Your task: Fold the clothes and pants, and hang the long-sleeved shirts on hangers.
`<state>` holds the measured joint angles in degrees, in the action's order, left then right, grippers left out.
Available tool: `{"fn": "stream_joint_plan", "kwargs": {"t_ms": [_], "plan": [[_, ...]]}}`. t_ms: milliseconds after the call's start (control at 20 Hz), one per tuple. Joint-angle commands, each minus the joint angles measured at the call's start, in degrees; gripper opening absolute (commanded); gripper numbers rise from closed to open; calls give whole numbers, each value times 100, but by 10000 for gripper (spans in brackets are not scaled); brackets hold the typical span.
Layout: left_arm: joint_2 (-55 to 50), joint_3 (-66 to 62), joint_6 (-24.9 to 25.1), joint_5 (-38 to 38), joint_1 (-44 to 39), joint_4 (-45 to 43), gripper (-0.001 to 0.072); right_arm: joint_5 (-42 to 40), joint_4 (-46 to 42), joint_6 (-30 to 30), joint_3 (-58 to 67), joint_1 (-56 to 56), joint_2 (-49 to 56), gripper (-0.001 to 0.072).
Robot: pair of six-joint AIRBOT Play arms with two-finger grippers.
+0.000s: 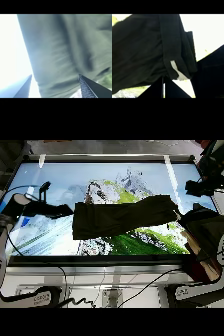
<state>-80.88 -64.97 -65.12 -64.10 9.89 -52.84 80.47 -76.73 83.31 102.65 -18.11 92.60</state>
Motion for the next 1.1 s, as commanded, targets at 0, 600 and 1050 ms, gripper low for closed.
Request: {"fn": "stream_joint_plan", "kwargs": {"t_ms": [0, 600, 1050], "plan": [[-369, 378, 15, 114, 461, -111, 623, 146, 350, -96, -409, -184, -2, 28], [-1755, 70, 925, 151, -431, 1676, 24, -173, 614, -101, -544, 527, 2, 28], [-728, -3434, -1808, -2516, -492, -1276, 21, -42, 710, -352, -544, 673, -9, 29]]}}
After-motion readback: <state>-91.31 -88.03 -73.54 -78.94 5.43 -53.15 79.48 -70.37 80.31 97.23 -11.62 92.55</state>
